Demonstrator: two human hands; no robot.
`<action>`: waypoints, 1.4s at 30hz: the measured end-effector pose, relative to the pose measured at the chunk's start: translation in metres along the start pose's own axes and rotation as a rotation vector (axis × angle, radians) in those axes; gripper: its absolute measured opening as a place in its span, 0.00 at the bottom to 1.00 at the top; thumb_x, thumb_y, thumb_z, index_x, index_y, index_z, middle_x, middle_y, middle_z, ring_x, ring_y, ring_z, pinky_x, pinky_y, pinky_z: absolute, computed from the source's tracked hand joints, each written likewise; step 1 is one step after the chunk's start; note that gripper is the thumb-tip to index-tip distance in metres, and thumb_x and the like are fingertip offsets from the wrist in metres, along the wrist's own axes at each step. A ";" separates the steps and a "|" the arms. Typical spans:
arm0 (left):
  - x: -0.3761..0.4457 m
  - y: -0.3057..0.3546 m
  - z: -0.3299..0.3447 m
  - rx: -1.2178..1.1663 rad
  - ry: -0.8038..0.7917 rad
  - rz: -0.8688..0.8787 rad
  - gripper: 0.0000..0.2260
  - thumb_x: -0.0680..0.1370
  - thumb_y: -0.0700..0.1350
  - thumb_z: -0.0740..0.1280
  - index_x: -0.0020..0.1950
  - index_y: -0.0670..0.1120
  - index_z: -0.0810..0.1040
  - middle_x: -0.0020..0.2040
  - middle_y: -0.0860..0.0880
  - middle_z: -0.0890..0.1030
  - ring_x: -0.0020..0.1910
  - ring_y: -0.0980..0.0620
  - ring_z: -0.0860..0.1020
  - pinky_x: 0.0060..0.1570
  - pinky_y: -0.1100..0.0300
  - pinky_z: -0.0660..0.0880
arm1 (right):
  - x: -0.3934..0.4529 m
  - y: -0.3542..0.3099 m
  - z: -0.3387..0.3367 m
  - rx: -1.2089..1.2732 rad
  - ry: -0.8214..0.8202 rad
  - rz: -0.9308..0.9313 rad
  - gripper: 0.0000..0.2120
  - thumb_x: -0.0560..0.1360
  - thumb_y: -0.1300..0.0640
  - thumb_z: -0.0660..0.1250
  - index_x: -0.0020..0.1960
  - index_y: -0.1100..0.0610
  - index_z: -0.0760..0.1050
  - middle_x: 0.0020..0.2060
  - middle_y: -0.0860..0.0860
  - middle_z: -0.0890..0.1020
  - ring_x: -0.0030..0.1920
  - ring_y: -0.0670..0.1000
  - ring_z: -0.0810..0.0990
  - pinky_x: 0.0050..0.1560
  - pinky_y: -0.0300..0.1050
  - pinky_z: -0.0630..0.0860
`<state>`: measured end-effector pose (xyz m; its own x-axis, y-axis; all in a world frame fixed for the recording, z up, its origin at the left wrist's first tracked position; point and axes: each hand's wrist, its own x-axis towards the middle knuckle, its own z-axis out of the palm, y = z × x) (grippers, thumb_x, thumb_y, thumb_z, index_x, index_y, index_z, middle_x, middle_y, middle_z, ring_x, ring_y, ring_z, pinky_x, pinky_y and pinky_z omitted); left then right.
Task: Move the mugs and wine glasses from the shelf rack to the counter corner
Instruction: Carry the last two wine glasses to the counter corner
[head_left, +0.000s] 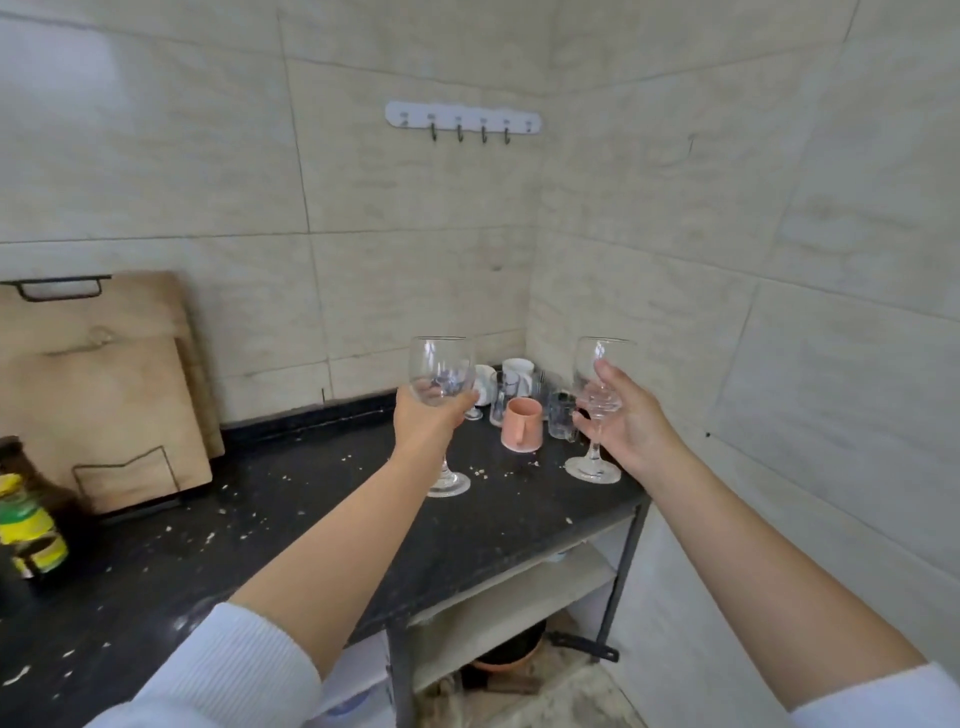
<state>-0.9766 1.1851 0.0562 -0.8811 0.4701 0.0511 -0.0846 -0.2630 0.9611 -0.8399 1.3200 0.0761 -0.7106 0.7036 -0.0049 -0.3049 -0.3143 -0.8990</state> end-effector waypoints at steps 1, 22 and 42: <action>0.014 -0.006 0.005 0.021 -0.007 0.004 0.20 0.70 0.35 0.72 0.55 0.43 0.66 0.42 0.51 0.73 0.40 0.57 0.75 0.40 0.65 0.75 | 0.017 0.000 -0.006 -0.006 0.004 0.008 0.09 0.75 0.57 0.63 0.37 0.54 0.72 0.26 0.47 0.80 0.34 0.46 0.79 0.39 0.44 0.75; 0.310 -0.128 -0.016 0.503 0.172 -0.075 0.37 0.66 0.39 0.76 0.69 0.43 0.61 0.58 0.45 0.72 0.55 0.49 0.72 0.55 0.54 0.72 | 0.340 0.113 -0.018 -0.943 -0.007 0.008 0.26 0.64 0.58 0.75 0.56 0.54 0.65 0.46 0.48 0.70 0.49 0.49 0.71 0.47 0.43 0.67; 0.413 -0.224 -0.014 0.893 0.047 -0.213 0.37 0.64 0.44 0.77 0.68 0.47 0.63 0.66 0.49 0.73 0.60 0.50 0.74 0.51 0.62 0.67 | 0.459 0.221 -0.018 -1.493 -0.231 0.162 0.31 0.65 0.55 0.73 0.65 0.57 0.67 0.62 0.55 0.71 0.64 0.56 0.69 0.63 0.48 0.70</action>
<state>-1.3276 1.4263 -0.1413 -0.9076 0.3945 -0.1434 0.1263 0.5825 0.8030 -1.2223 1.5851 -0.1328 -0.7959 0.5696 -0.2052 0.5851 0.6368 -0.5020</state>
